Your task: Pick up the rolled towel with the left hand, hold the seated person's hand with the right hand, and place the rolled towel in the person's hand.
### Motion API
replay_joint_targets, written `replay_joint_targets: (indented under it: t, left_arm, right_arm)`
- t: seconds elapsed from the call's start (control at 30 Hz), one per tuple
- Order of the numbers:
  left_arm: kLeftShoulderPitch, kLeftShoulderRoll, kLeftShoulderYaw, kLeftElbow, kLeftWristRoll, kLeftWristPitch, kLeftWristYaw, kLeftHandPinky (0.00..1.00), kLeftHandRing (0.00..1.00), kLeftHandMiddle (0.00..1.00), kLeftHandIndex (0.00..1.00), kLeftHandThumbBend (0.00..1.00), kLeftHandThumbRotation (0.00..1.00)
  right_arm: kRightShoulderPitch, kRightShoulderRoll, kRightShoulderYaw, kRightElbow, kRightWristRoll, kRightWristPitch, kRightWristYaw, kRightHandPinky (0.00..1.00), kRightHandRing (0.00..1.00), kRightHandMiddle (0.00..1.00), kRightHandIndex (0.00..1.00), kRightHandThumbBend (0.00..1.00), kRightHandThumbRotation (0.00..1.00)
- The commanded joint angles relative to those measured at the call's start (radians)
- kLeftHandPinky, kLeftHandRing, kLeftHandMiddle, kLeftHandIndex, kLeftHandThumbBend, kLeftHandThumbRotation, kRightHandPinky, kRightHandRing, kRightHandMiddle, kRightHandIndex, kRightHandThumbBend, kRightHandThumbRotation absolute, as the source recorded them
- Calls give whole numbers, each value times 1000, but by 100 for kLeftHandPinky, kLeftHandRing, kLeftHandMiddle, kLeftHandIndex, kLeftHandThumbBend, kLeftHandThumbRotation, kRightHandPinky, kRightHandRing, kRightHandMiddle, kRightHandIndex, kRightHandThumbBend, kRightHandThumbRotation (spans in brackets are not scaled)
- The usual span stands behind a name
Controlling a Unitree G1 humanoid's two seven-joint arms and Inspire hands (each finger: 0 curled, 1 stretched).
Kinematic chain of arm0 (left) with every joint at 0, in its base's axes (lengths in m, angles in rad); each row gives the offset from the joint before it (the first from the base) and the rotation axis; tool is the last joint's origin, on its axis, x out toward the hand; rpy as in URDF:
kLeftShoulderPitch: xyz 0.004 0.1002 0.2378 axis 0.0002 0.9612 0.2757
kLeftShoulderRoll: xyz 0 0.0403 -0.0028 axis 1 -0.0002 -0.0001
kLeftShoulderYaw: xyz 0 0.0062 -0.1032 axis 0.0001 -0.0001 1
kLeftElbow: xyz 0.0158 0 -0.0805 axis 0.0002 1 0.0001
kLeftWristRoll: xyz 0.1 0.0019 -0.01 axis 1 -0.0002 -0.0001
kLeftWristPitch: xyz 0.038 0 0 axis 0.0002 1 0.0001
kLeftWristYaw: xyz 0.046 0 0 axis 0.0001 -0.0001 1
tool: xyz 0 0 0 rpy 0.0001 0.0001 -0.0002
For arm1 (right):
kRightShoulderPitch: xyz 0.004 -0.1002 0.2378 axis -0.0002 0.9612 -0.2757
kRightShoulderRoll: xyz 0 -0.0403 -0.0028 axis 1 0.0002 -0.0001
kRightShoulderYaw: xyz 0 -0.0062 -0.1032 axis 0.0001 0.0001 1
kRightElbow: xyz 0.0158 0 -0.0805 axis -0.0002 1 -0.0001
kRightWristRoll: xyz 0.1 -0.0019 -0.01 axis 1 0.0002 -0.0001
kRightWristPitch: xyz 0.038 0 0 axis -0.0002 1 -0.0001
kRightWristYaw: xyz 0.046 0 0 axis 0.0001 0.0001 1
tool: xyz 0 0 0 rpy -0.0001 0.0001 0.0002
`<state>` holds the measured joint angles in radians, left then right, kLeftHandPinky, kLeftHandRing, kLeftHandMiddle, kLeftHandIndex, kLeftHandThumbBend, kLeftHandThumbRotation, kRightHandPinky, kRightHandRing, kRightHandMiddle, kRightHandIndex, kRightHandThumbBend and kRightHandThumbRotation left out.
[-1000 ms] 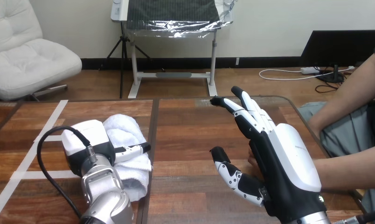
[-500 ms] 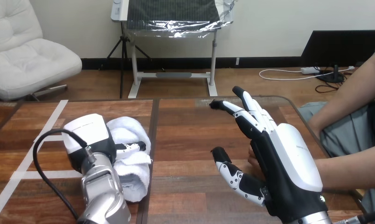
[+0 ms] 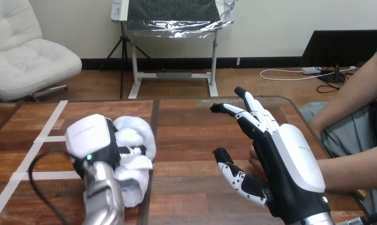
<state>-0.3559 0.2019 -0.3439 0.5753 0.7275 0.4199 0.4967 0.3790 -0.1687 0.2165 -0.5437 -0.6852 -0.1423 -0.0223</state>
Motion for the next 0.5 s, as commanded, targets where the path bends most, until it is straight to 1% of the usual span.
replay_joint_targets:
  t: [0.0, 0.1, 0.17, 0.3, 0.47]
  left_arm:
    - [12, 3, 36, 7, -43, -102, 61, 10, 16, 24, 46, 65, 4]
    - [19, 6, 48, 14, -69, -157, 81, 13, 19, 28, 47, 61, 5]
    - [22, 7, 51, 20, -77, -181, 92, 13, 20, 29, 47, 60, 6]
    - [30, 9, 61, 31, -100, -253, 118, 15, 22, 31, 48, 59, 7]
    - [35, 11, 65, 47, -111, -314, 139, 18, 25, 35, 47, 57, 10]
  right_arm:
    - [-33, -6, -14, -52, 1, -14, -1, 100, 100, 97, 82, 30, 0]
    - [-33, -5, -13, -54, 1, -10, 2, 100, 100, 97, 81, 30, 0]
    - [-33, -5, -13, -54, 1, -10, 3, 100, 100, 97, 81, 30, 0]
    - [-32, -3, -10, -56, 1, -8, 5, 100, 100, 96, 81, 30, 0]
    - [-35, -5, -11, -49, 4, -16, 0, 100, 100, 96, 81, 30, 0]
